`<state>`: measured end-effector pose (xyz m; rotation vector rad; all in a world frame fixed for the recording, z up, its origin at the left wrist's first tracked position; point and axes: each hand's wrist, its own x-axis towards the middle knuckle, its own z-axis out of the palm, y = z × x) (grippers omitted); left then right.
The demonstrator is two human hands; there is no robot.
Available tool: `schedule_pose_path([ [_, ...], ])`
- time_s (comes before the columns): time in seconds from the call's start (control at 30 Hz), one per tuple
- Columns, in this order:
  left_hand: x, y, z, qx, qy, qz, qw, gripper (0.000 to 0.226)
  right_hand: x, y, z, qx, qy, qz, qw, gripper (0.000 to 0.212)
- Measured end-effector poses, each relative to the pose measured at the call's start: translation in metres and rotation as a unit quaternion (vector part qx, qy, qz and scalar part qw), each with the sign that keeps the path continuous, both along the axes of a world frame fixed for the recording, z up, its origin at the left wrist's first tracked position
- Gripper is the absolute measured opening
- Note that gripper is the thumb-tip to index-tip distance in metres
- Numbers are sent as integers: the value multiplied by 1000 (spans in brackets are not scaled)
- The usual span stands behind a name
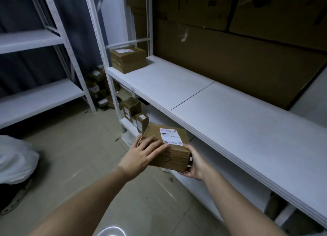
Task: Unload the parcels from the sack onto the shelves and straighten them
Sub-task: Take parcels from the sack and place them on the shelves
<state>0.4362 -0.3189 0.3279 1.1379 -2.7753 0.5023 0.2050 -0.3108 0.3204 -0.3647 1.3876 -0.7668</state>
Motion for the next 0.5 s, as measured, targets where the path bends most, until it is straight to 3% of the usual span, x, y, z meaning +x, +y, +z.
schedule_pose_path([
  [0.1, 18, -17, -10, 111, 11, 127, 986, 128, 14, -18, -7, 4, 1, -23, 1000, 37],
  [0.2, 39, -33, -24, 213, 146, 217, 942, 111, 31, -35, -15, 21, -5, -63, 998, 38],
  [0.27, 53, -49, -27, 296, 275, 277, 872, 100, 47, -49, -21, 33, 5, -71, 997, 42],
  [0.33, 69, -71, -27, 394, 418, 316, 755, 91, 67, -65, -29, 37, 12, -82, 996, 45],
  [0.4, 86, -97, -23, 487, 493, 325, 644, 79, 88, -80, -37, 37, 14, -102, 994, 47],
  [0.43, 96, -109, -23, 524, 496, 329, 609, 73, 100, -89, -41, 37, 12, -114, 993, 47],
  [0.5, 120, -136, -24, 571, 475, 325, 585, 61, 129, -105, -51, 38, 5, -143, 989, 48],
])
